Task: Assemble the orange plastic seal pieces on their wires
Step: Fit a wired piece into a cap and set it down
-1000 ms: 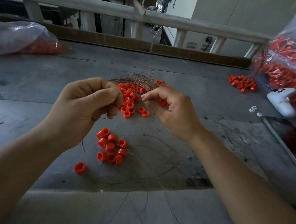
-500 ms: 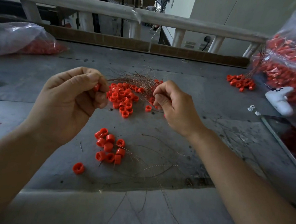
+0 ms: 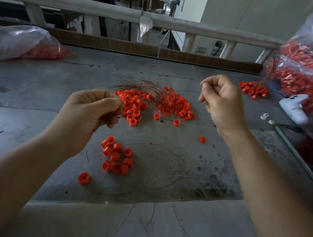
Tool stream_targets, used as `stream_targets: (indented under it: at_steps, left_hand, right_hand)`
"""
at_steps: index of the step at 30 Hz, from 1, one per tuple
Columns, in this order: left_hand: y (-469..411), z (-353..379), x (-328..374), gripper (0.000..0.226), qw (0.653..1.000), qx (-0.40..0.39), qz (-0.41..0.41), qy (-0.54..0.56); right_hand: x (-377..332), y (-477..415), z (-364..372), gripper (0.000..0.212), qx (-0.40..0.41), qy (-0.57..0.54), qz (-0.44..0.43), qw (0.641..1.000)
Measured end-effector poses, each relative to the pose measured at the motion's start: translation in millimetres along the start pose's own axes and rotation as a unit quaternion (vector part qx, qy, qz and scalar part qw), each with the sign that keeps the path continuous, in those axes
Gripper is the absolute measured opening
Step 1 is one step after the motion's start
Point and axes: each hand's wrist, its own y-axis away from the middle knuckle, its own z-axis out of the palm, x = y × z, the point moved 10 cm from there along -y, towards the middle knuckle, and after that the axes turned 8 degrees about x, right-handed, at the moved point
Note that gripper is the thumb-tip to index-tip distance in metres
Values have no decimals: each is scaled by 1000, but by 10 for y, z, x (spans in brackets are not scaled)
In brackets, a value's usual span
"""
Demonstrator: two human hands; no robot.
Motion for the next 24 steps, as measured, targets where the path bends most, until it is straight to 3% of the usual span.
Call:
stream_targets:
  at_steps: [2, 8, 13, 16, 19, 21, 24]
  left_hand:
    - [26, 50, -20, 34, 999, -16, 9, -34]
    - [122, 227, 13, 17, 996, -68, 16, -51]
    - [210, 363, 98, 16, 992, -112, 34, -56]
    - [214, 374, 122, 17, 991, -113, 41, -51]
    - [199, 356, 134, 20, 992, -108, 45, -53]
    - [198, 356, 144, 20, 992, -104, 48, -49]
    - [202, 373, 153, 19, 992, -103, 53, -53]
  right_hand:
    - [26, 15, 32, 27, -12, 68, -9, 998]
    - [99, 8, -48, 23, -30, 194, 1, 981]
    - [-368, 88, -140, 7, 46, 136, -110, 983]
    - [-734, 364, 206, 7, -70, 48, -197, 977]
    - [-922, 693, 558, 27, -165, 97, -301, 934]
    - [-913, 790, 680, 23, -185, 129, -333, 916]
    - [-860, 779, 673, 10, -176, 123, -332, 919]
